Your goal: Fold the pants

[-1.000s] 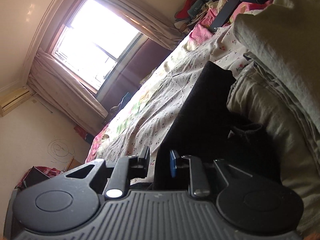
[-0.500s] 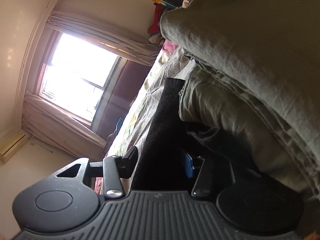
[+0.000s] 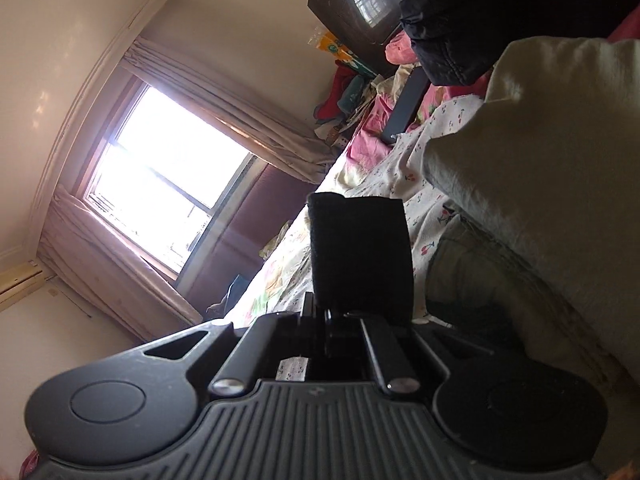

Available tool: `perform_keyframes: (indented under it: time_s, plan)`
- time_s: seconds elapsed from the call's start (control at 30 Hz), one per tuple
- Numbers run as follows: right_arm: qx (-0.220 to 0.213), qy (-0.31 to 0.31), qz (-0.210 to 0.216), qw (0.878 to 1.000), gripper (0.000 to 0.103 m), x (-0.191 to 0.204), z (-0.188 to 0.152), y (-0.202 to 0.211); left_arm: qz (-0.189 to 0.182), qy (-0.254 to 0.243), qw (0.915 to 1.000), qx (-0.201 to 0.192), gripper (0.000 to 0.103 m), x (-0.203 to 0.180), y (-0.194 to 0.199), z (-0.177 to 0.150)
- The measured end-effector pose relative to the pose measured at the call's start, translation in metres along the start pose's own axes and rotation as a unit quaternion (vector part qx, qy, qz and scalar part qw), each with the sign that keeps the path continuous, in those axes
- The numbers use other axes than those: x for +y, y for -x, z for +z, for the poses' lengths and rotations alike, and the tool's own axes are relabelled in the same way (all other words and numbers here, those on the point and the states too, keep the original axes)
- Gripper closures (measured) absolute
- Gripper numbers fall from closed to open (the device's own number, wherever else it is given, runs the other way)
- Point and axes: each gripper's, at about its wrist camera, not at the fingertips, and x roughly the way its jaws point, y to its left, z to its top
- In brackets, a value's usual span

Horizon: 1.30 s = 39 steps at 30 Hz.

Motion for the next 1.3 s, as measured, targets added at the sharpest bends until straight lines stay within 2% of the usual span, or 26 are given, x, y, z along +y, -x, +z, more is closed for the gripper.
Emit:
perform_keyframes:
  time_s: [0.13,0.23,0.3,0.33,0.43,0.5,0.57,0.77,0.87,0.93,1.0,1.03,1.1,1.17,1.27,1.3]
  plan:
    - [0.009,0.021,-0.044,0.999,0.098,0.004,-0.018,0.014,0.012,-0.026,0.9996,0.008,0.074,-0.007,0.002,-0.010]
    - [0.014,0.028,-0.051,0.998,0.098,-0.002,-0.026,0.023,0.016,-0.042,0.9989,0.014,0.074,-0.013,0.000,-0.012]
    - [0.015,0.036,-0.085,0.996,0.097,-0.008,-0.026,0.017,0.023,-0.060,0.9977,0.017,0.074,-0.018,-0.003,-0.012]
    - [0.022,0.032,-0.095,0.995,0.093,-0.014,-0.025,0.014,0.026,-0.068,0.9972,0.019,0.074,-0.020,-0.003,-0.011]
    - [0.027,0.026,-0.120,0.992,0.092,-0.025,-0.025,0.022,0.029,-0.077,0.9964,0.021,0.074,-0.020,-0.003,-0.013]
    - [0.018,0.036,-0.118,0.992,0.085,-0.027,-0.027,0.035,0.028,-0.076,0.9965,0.023,0.074,-0.020,-0.005,-0.013]
    - [0.015,0.036,-0.121,0.992,0.068,-0.030,-0.028,0.041,0.027,-0.074,0.9966,0.024,0.074,-0.020,-0.006,-0.014]
    - [0.041,-0.033,-0.091,0.994,0.069,-0.055,-0.031,0.014,0.027,-0.069,0.9970,0.023,0.073,-0.018,-0.005,-0.014]
    - [0.044,-0.039,-0.090,0.994,0.071,-0.059,-0.031,-0.001,0.025,-0.070,0.9970,0.021,0.073,-0.018,-0.003,-0.015]
    - [0.051,-0.065,-0.071,0.994,0.070,-0.061,-0.036,-0.009,0.024,-0.073,0.9968,0.022,0.073,-0.018,-0.004,-0.016]
    - [0.073,-0.126,-0.018,0.989,0.078,-0.063,-0.044,-0.019,0.021,-0.079,0.9963,0.026,0.073,-0.021,-0.004,-0.017]
    - [0.079,-0.142,-0.002,0.987,0.095,-0.061,-0.048,-0.024,0.019,-0.083,0.9960,0.028,0.073,-0.022,-0.003,-0.017]
    - [0.080,-0.146,0.001,0.986,0.098,-0.055,-0.049,-0.027,0.009,-0.088,0.9955,0.033,0.073,-0.026,0.001,-0.018]
    - [0.046,-0.159,0.025,0.986,0.098,-0.052,-0.033,-0.018,-0.008,-0.088,0.9957,0.028,0.072,-0.032,0.007,-0.019]
    - [0.005,-0.150,0.038,0.988,0.098,-0.040,-0.002,0.007,-0.026,-0.115,0.9931,-0.003,0.058,-0.053,0.018,-0.019]
    - [-0.002,-0.134,0.030,0.990,0.098,-0.035,0.005,0.014,-0.030,-0.123,0.9919,-0.011,0.046,-0.061,0.021,-0.018]
